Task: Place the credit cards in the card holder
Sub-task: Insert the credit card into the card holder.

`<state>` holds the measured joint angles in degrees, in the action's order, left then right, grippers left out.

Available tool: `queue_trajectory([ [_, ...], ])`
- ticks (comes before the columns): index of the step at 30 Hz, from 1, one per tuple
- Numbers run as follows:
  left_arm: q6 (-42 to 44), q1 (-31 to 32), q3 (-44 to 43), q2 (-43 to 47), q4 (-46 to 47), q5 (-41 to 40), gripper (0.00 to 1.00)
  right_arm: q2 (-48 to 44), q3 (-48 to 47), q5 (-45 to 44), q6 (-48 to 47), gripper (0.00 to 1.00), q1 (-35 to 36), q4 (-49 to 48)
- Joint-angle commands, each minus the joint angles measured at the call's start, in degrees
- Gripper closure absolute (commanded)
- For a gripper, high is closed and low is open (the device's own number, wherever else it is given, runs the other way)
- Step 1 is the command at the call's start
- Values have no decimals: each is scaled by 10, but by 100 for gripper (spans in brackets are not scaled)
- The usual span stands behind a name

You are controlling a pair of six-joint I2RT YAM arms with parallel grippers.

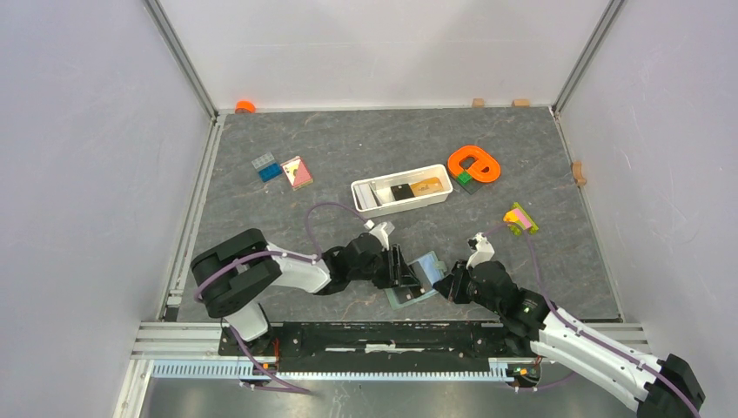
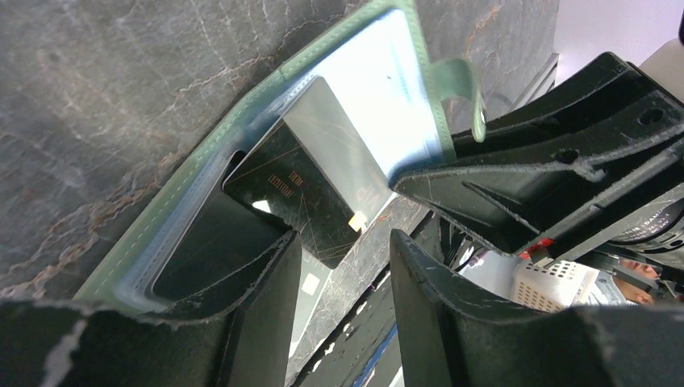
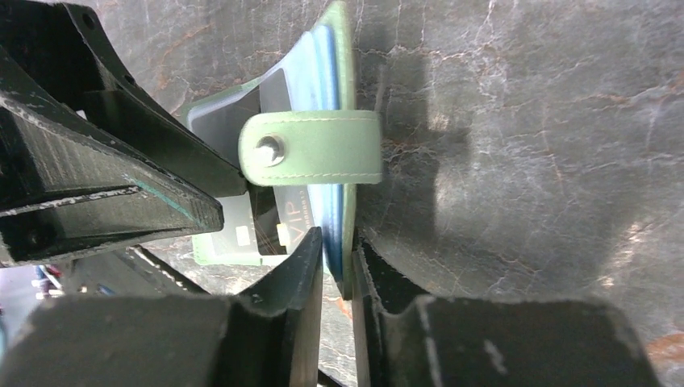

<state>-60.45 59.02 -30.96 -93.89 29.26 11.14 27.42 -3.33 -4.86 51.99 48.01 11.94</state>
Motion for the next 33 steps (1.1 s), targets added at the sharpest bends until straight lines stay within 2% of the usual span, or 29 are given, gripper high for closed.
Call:
queue_trajectory([
  [1, 7, 7, -11, -31, -45, -1, 47, -6, -18, -30, -11, 70, 2, 85],
  [5, 13, 7, -18, -36, -56, -5, 47, -9, -49, -63, -29, 46, 2, 120],
  [8, 17, 7, -20, -38, -61, -8, 47, -1, -66, -82, -47, 38, 2, 132],
  [13, 25, 7, -25, -42, -66, -11, 47, 25, -80, -95, -68, 45, 1, 128],
  [24, 42, 7, -43, -59, -62, -16, 48, 35, -70, -93, -78, 73, 2, 99],
  [33, 52, 7, -63, -74, -31, -8, 48, 33, -51, -74, -69, 79, 2, 83],
])
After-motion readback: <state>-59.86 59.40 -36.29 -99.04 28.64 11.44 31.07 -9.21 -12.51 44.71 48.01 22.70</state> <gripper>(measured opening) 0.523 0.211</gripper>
